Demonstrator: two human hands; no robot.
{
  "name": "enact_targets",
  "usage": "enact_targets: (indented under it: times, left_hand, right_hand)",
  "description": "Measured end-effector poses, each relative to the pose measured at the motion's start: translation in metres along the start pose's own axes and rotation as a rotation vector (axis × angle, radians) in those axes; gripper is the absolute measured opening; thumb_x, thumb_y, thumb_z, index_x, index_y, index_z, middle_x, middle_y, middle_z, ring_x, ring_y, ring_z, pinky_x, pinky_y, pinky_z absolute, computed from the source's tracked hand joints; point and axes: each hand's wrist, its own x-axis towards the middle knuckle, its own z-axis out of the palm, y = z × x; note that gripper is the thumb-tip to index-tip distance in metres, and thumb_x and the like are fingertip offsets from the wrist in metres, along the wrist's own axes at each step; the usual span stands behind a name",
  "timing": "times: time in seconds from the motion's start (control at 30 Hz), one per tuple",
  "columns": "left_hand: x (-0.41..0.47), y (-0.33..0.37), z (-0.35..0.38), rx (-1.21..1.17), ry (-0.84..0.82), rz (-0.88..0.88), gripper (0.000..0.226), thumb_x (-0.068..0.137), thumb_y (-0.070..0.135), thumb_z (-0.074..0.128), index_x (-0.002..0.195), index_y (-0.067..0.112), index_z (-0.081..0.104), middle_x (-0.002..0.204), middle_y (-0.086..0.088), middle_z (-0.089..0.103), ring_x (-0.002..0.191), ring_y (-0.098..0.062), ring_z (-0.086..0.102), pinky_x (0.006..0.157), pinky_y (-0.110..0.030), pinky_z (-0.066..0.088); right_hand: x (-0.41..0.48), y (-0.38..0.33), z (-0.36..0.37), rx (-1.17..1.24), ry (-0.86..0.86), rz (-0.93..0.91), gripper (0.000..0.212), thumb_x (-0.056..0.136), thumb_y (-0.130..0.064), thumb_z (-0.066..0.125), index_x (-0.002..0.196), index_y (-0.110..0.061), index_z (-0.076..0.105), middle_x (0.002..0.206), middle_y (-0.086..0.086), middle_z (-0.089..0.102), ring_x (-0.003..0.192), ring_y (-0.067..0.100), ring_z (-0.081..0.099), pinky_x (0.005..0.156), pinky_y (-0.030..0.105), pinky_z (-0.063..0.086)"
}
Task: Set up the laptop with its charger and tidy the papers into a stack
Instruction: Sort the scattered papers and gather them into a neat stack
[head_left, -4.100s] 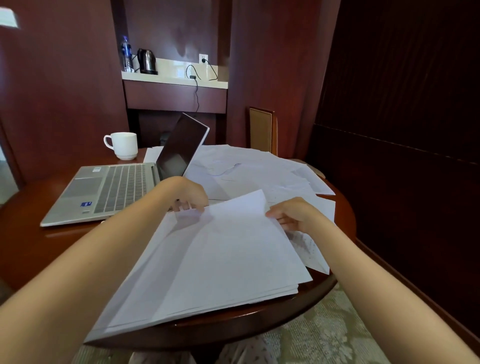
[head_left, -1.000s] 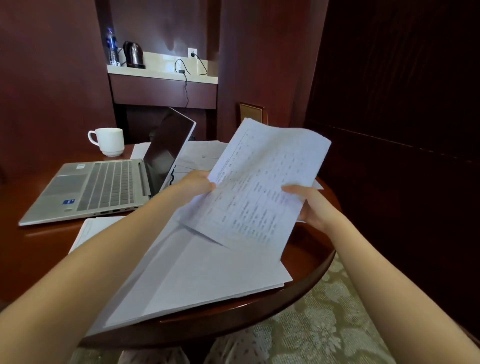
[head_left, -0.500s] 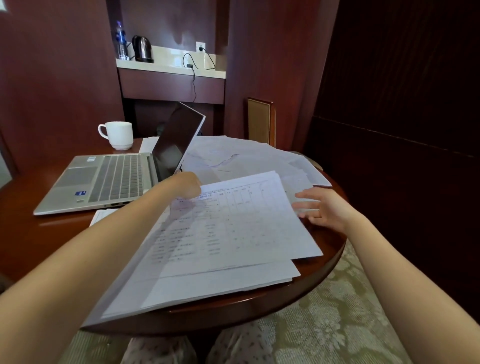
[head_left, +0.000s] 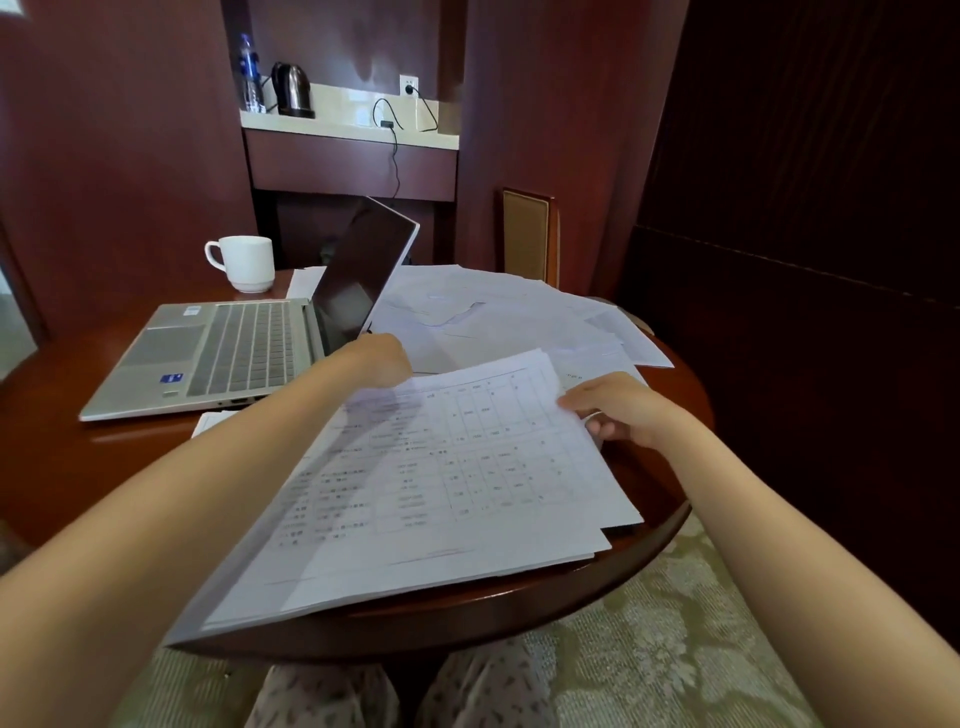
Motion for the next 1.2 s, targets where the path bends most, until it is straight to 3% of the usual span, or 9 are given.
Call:
enact_targets:
  times: [0.13, 0.27, 0.5, 0.57, 0.7, 0.8, 0.93, 1.03, 1.2]
  left_hand:
    - [0.005, 0.012, 0.005, 0.054, -0.056, 0.122, 0.019, 0.091, 0.01, 0.037, 0.084, 0.008, 0.055, 0.085, -0.004, 0.054, 0.068, -0.018, 0.045, 0.066, -0.027, 0.041]
    - [0.008, 0.019, 0.014, 0.015, -0.067, 0.172, 0.028, 0.088, 0.011, 0.04, 0.099, 0.005, 0.065, 0.116, -0.009, 0.062, 0.091, -0.022, 0.052, 0.08, -0.029, 0.042]
    - [0.002, 0.022, 0.024, 0.052, -0.059, 0.219, 0.03, 0.095, 0.017, 0.036, 0.102, 0.002, 0.061, 0.108, -0.008, 0.058, 0.096, -0.024, 0.05, 0.078, -0.029, 0.038]
    - [-0.001, 0.025, 0.027, 0.056, -0.047, 0.226, 0.032, 0.099, 0.024, 0.03, 0.092, 0.005, 0.055, 0.098, -0.008, 0.051, 0.091, -0.024, 0.047, 0.075, -0.029, 0.035]
    - [-0.001, 0.03, 0.036, 0.114, -0.006, 0.237, 0.04, 0.1, 0.033, 0.024, 0.098, 0.005, 0.053, 0.099, -0.01, 0.05, 0.093, -0.026, 0.047, 0.077, -0.03, 0.036]
    - [0.0, 0.031, 0.041, 0.153, 0.023, 0.226, 0.046, 0.1, 0.037, 0.026, 0.11, 0.003, 0.054, 0.109, -0.012, 0.055, 0.096, -0.027, 0.049, 0.081, -0.032, 0.039]
    - [0.0, 0.032, 0.047, 0.195, 0.063, 0.212, 0.049, 0.1, 0.039, 0.025, 0.109, 0.002, 0.055, 0.11, -0.012, 0.057, 0.098, -0.028, 0.052, 0.08, -0.032, 0.039]
    - [0.003, 0.029, 0.048, 0.134, 0.093, 0.204, 0.045, 0.099, 0.039, 0.026, 0.084, 0.007, 0.052, 0.098, -0.011, 0.057, 0.091, -0.027, 0.051, 0.078, -0.032, 0.039]
    - [0.004, 0.028, 0.052, 0.104, 0.102, 0.198, 0.045, 0.099, 0.04, 0.024, 0.078, 0.008, 0.047, 0.089, -0.007, 0.052, 0.085, -0.023, 0.049, 0.075, -0.03, 0.038]
  right_hand:
    - [-0.006, -0.01, 0.005, -0.061, -0.128, -0.007, 0.013, 0.088, -0.013, 0.061, 0.096, -0.005, 0.067, 0.072, 0.001, 0.066, 0.045, 0.004, 0.053, 0.044, 0.012, 0.04]
    - [-0.007, -0.014, 0.011, -0.055, -0.183, 0.013, 0.022, 0.086, -0.009, 0.063, 0.105, 0.0, 0.064, 0.083, 0.009, 0.067, 0.045, 0.004, 0.057, 0.041, 0.01, 0.042]
    - [-0.008, -0.01, 0.016, -0.133, -0.135, 0.091, 0.017, 0.088, -0.02, 0.063, 0.091, -0.004, 0.064, 0.078, 0.009, 0.065, 0.05, 0.01, 0.063, 0.046, 0.015, 0.05]
    - [-0.002, -0.006, 0.009, -0.063, -0.003, 0.12, 0.022, 0.089, -0.016, 0.061, 0.103, 0.001, 0.062, 0.083, 0.011, 0.065, 0.065, 0.018, 0.065, 0.058, 0.021, 0.055]
    - [0.004, 0.0, -0.005, 0.118, 0.304, 0.157, 0.045, 0.088, -0.007, 0.057, 0.131, -0.002, 0.045, 0.129, 0.018, 0.05, 0.114, 0.031, 0.054, 0.088, 0.035, 0.049]
    - [0.002, -0.002, -0.011, 0.337, 0.322, 0.196, 0.051, 0.087, 0.0, 0.052, 0.136, -0.007, 0.037, 0.141, 0.015, 0.035, 0.126, 0.032, 0.042, 0.09, 0.04, 0.049]
    - [0.001, 0.001, -0.016, 0.566, 0.275, 0.272, 0.06, 0.084, 0.001, 0.053, 0.139, -0.009, 0.033, 0.14, 0.019, 0.037, 0.118, 0.039, 0.049, 0.077, 0.04, 0.051]
    - [0.002, 0.005, -0.014, 0.628, 0.241, 0.311, 0.062, 0.08, 0.0, 0.057, 0.137, -0.009, 0.033, 0.124, 0.019, 0.054, 0.105, 0.03, 0.057, 0.07, 0.03, 0.05]
    - [0.002, 0.005, 0.005, 0.351, 0.149, 0.285, 0.033, 0.084, -0.012, 0.064, 0.114, -0.009, 0.052, 0.09, 0.009, 0.058, 0.066, 0.015, 0.051, 0.05, 0.017, 0.038]
